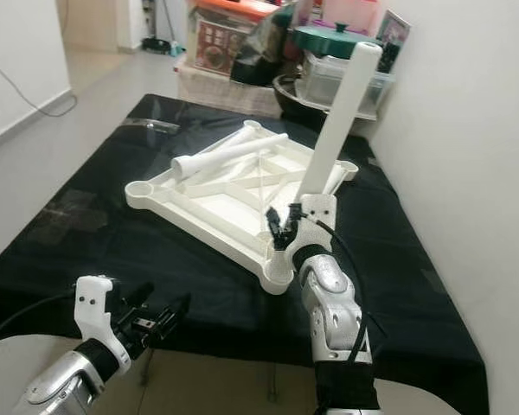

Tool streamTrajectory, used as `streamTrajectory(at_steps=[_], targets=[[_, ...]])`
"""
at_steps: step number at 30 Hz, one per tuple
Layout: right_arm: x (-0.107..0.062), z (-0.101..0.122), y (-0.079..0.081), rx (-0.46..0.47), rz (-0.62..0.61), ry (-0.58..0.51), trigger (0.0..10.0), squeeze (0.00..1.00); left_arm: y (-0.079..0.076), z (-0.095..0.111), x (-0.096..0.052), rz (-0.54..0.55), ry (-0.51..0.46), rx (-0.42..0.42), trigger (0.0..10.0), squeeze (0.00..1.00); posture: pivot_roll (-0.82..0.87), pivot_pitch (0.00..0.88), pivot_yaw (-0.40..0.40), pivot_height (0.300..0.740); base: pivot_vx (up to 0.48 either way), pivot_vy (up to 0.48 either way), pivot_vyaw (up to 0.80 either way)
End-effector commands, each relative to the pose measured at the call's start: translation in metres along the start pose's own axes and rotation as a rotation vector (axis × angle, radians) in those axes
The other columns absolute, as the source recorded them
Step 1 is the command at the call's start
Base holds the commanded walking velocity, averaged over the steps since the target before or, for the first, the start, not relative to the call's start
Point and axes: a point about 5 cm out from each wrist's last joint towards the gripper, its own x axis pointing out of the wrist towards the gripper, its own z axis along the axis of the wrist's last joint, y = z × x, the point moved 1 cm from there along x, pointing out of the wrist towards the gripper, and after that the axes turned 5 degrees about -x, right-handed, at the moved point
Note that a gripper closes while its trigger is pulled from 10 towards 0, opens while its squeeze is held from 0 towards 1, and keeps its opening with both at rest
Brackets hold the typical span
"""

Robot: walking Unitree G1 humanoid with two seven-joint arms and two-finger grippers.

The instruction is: Building children table

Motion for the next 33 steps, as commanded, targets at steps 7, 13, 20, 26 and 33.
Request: streamTrajectory(at_steps=[7, 13, 20, 26, 33], targets=[[-0.003, 0.046, -0.002, 0.091, 0.517, -0.112, 10.0, 0.0, -0.001, -0.003, 0.0, -0.009, 0.012, -0.008, 10.0, 0.0, 0.13, 0.0, -0.168, 0.74, 0.0, 0.0, 0.0], [-0.002, 0.023, 0.004, -0.002, 0.705, -0.034, 6.8, 0.0, -0.003, -0.003, 0.002, -0.011, 0.007, -0.011, 10.0, 0.0, 0.14, 0.0, -0.187, 0.74, 0.0, 0.0, 0.0], [0.029, 0.001, 0.001, 0.095, 0.372, 0.023, 0.0, 0.0, -0.004, -0.002, 0.0, -0.008, 0.003, -0.007, 10.0, 0.0, 0.15, 0.0, -0.192, 0.74, 0.0, 0.0, 0.0], [0.001, -0.05, -0.064, 0.091, -0.463, 0.29, 0.0, 0.0, -0.004, -0.003, -0.002, -0.01, 0.012, -0.009, 10.0, 0.0, 0.14, 0.0, -0.187, 0.74, 0.0, 0.0, 0.0], [-0.022, -0.061, -0.049, 0.08, -0.474, 0.332, 5.6, 0.0, -0.002, -0.002, -0.003, -0.003, 0.012, -0.006, 10.0, 0.0, 0.14, 0.0, -0.173, 0.74, 0.0, 0.0, 0.0]])
